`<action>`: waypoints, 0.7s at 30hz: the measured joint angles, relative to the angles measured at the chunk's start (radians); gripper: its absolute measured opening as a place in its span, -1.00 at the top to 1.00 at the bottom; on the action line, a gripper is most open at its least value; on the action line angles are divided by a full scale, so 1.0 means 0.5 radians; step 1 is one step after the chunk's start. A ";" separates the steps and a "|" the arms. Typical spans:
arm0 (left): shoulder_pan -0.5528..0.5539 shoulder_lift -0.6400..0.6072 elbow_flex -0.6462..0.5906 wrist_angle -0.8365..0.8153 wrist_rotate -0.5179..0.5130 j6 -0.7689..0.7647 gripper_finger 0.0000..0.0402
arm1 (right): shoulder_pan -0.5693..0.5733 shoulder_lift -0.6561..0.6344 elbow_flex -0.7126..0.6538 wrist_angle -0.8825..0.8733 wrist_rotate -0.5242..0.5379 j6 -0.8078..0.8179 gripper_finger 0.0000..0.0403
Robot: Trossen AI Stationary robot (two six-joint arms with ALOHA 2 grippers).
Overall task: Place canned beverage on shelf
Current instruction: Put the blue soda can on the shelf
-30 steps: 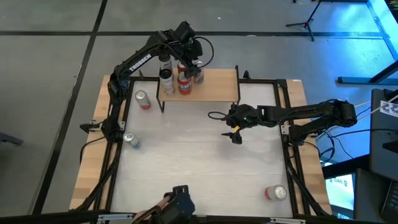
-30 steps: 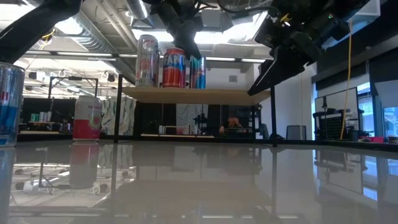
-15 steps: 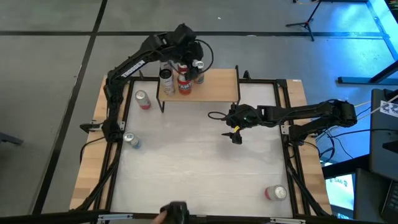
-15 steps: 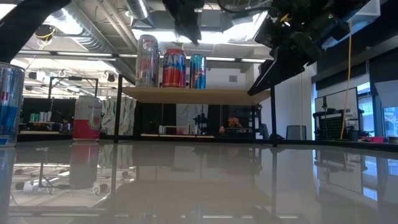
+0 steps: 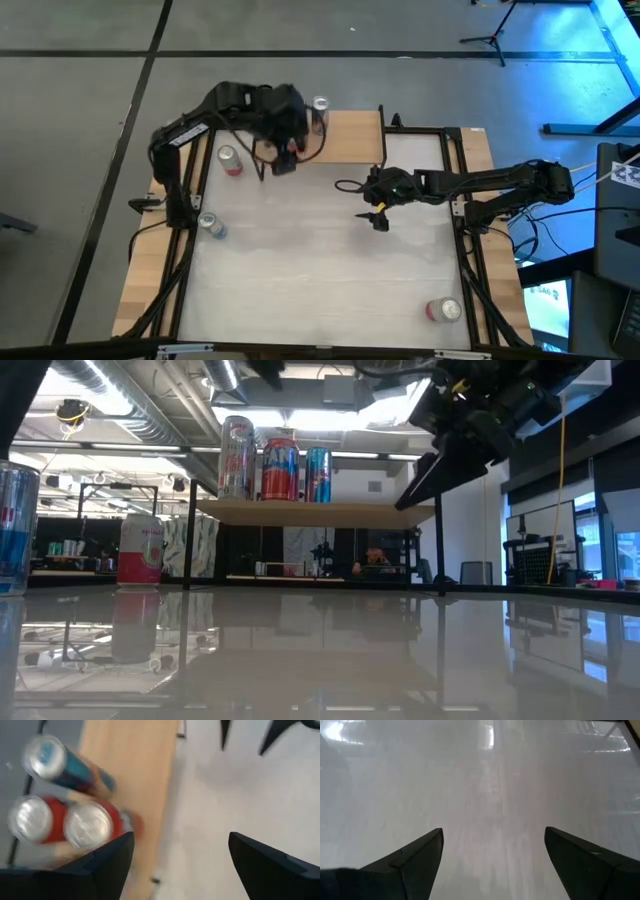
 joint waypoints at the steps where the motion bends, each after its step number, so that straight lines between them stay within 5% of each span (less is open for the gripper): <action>1: -0.047 -0.013 -0.020 0.020 -0.008 -0.062 -0.56 | 0.000 0.000 0.000 0.007 0.000 0.000 -0.70; 9: -0.435 -0.365 -0.558 0.046 -0.224 -0.459 -0.56 | 0.000 0.001 0.000 0.075 -0.007 -0.091 -0.70; 21: -0.998 -1.079 -1.788 0.051 -0.350 -1.746 -0.56 | 0.000 0.001 -0.001 0.111 -0.021 -0.112 -0.70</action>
